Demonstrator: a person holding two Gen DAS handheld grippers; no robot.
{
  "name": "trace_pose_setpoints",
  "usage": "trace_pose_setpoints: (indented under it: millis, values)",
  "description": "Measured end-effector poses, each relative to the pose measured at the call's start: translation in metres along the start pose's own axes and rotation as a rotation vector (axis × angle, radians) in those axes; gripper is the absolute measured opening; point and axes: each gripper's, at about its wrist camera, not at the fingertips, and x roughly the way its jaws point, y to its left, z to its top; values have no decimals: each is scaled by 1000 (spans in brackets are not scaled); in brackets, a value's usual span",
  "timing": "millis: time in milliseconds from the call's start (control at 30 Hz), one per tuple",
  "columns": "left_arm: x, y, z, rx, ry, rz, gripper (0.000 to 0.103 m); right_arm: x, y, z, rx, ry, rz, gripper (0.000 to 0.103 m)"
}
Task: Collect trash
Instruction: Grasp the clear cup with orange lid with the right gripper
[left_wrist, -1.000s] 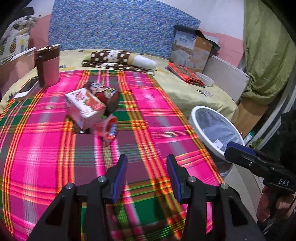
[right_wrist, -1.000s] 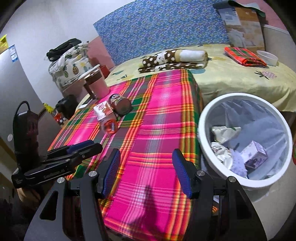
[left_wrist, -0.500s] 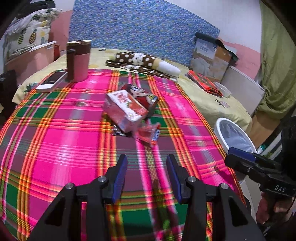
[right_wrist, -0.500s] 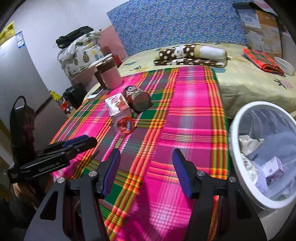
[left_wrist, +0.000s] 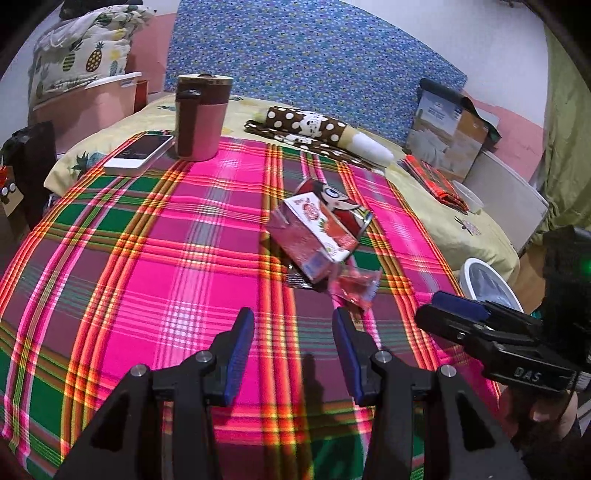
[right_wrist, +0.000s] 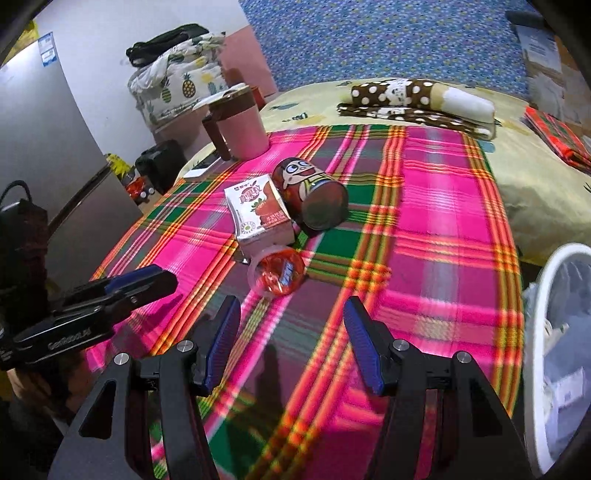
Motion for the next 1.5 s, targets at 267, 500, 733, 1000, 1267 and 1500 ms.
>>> trace_pose_setpoints:
  millis: [267,500,733,1000,1267,1500]
  values:
    - [6,16,6,-27,0,8,46,32,10,14,-59,44,-5,60]
    - [12,22,14,-39,-1,8,46,42,12,17,-63,58,7,48]
    - [21,7,22,-24,1,-21,51,30,1,13,-24,32,-6,45]
    - [52,-22,28,47,45,-14,57,12,-22,3,50,11,-18,45]
    - [67,-13,33,43,51,98,57,7,-29,0,73,-3,-10,45]
    - [46,26,33,-61,14,177,57,7,-33,-2,97,-12,6,46]
